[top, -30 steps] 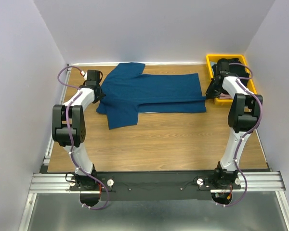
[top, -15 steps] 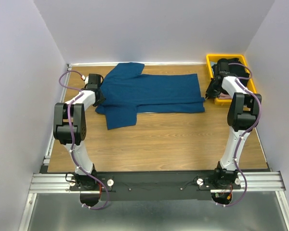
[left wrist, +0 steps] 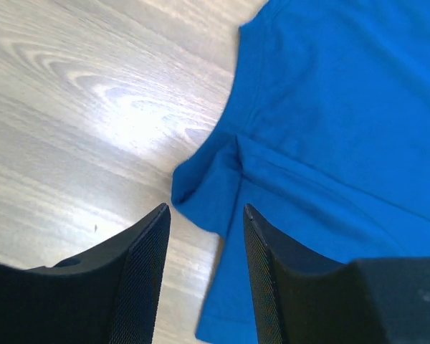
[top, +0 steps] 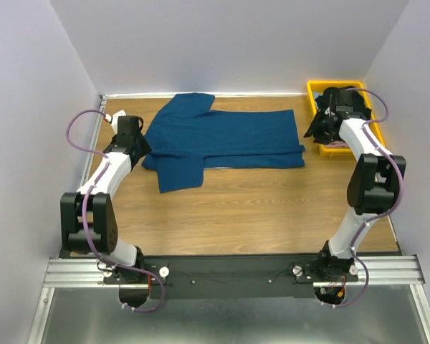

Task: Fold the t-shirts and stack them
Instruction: Fold the tshirt

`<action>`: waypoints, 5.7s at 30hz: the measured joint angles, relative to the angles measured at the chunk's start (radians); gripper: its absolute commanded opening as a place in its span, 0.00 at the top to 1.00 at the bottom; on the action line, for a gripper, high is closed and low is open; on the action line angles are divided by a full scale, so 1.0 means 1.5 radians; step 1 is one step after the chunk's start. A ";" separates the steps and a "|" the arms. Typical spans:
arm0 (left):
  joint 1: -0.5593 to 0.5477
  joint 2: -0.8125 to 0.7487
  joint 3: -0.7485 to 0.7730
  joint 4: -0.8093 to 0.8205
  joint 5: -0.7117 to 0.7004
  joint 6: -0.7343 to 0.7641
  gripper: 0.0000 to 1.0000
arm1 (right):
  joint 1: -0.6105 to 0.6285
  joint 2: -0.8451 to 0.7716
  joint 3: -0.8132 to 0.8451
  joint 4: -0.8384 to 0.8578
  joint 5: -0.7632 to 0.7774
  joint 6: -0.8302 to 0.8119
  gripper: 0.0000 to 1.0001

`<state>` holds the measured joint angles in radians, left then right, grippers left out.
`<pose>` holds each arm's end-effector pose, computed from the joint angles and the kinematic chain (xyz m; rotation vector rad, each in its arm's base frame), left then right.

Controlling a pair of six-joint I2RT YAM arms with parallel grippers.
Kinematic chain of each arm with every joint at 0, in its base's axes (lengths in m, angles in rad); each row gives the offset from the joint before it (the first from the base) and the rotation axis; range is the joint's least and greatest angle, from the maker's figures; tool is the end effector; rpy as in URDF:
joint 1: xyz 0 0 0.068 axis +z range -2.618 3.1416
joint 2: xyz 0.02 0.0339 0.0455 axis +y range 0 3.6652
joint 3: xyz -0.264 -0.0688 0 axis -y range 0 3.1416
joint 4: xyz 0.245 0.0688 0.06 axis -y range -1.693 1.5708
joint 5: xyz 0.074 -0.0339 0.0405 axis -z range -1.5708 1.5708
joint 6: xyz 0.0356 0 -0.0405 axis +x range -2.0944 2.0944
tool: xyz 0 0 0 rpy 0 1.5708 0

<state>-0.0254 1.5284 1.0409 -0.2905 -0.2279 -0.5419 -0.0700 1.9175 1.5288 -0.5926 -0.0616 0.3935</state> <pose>0.3309 -0.0004 0.2392 -0.7003 2.2157 -0.0169 0.4192 -0.0272 0.2334 0.5651 2.4991 0.2032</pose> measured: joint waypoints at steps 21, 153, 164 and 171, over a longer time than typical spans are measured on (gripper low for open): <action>0.030 -0.006 -0.167 0.176 0.025 -0.157 0.43 | 0.001 -0.095 -0.256 0.267 -0.237 0.117 0.50; -0.175 0.030 0.051 0.108 0.020 0.035 0.16 | 0.117 -0.111 -0.293 0.223 -0.005 0.157 0.20; -0.185 0.041 -0.066 0.140 0.031 0.085 0.16 | 0.117 -0.105 -0.318 0.307 0.011 0.294 0.20; -0.185 0.080 -0.069 0.130 0.037 0.091 0.16 | 0.117 -0.084 -0.321 0.327 0.011 0.322 0.20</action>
<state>-0.3023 1.6482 0.9375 -0.0952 -0.1730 -0.4053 0.1059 1.7916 1.0477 -0.1028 -0.0452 0.8761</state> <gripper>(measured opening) 0.839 0.801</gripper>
